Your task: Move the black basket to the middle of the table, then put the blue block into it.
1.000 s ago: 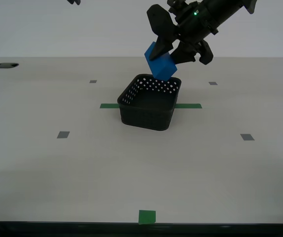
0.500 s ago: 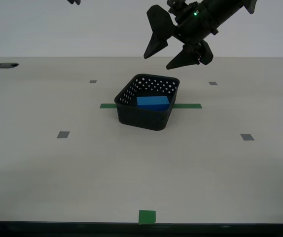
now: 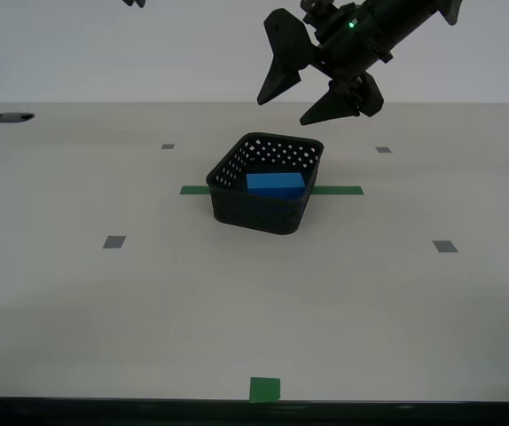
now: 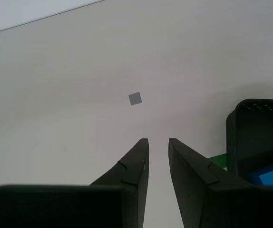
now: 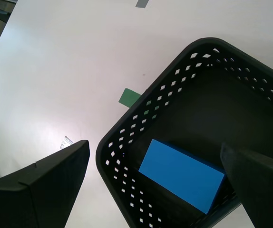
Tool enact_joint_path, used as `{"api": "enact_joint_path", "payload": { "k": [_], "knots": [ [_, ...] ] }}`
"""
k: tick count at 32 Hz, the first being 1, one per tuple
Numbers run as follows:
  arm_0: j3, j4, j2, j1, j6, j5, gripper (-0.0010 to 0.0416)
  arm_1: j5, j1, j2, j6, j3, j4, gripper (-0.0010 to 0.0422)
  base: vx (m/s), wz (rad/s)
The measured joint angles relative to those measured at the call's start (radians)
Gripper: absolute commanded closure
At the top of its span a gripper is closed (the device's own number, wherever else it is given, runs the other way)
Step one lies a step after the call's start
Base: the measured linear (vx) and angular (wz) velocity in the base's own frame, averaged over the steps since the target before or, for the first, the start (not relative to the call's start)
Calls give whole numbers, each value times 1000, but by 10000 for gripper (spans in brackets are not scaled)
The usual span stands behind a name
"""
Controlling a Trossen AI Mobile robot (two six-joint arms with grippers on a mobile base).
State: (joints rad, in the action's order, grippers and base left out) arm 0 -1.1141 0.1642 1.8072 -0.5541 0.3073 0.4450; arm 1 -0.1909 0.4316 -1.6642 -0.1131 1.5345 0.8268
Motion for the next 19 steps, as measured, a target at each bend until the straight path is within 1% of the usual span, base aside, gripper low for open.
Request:
{"api": "enact_joint_path", "payload": {
  "k": [19],
  "knots": [
    [0,-1,0,2,0,0,21,0,0,0,0,0,-4,360,0,0]
  ]
}}
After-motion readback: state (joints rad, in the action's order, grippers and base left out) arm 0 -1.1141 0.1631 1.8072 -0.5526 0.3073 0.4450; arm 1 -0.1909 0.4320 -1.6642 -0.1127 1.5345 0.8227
